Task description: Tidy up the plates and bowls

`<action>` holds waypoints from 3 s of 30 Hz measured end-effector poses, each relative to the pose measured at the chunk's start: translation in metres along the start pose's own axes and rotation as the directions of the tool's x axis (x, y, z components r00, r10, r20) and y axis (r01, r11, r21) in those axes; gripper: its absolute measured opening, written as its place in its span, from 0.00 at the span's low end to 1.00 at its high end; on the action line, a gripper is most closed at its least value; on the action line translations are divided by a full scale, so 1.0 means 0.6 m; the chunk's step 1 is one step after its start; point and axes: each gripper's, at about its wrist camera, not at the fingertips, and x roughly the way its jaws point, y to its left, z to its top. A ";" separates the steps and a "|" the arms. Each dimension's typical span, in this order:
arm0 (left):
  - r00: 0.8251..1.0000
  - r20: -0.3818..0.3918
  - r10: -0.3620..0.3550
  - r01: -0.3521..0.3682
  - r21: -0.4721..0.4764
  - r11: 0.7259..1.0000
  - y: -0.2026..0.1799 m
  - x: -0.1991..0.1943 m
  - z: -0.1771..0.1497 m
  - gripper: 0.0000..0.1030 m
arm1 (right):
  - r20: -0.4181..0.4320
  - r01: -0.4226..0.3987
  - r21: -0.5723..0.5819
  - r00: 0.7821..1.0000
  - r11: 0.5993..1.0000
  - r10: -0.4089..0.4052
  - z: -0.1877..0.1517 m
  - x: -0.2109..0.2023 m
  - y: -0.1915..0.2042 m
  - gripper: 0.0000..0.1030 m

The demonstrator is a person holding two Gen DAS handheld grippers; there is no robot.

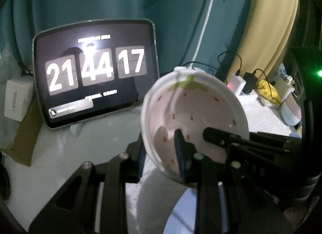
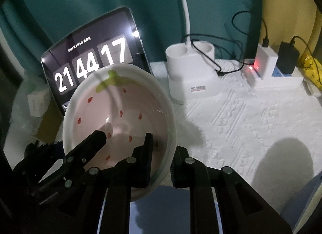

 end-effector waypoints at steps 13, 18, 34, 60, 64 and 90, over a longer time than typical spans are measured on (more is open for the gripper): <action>1.000 0.011 -0.016 0.016 0.021 1.000 -0.042 -0.038 -0.005 0.27 | 0.052 -0.005 0.016 0.999 1.000 0.004 -0.015 -0.063 -0.026 0.16; 1.000 0.012 -0.024 0.024 0.032 0.999 -0.065 -0.046 -0.009 0.27 | 0.073 -0.008 0.028 0.997 1.000 0.006 -0.017 -0.088 -0.043 0.16; 0.999 0.012 -0.050 0.049 0.079 0.996 -0.146 -0.063 -0.012 0.27 | 0.117 -0.002 0.066 0.993 0.998 -0.005 -0.037 -0.147 -0.103 0.16; 0.994 -0.025 -0.105 0.108 0.172 0.979 -0.287 -0.068 -0.035 0.27 | 0.161 0.020 0.157 0.986 0.987 -0.045 -0.077 -0.228 -0.226 0.16; 0.992 -0.041 -0.118 0.124 0.190 0.974 -0.311 -0.065 -0.043 0.27 | 0.163 0.030 0.175 0.985 0.984 -0.058 -0.084 -0.237 -0.244 0.16; 0.980 -0.126 -0.155 0.186 0.294 0.937 -0.433 -0.042 -0.105 0.27 | 0.133 0.086 0.274 0.983 0.958 -0.126 -0.160 -0.269 -0.351 0.16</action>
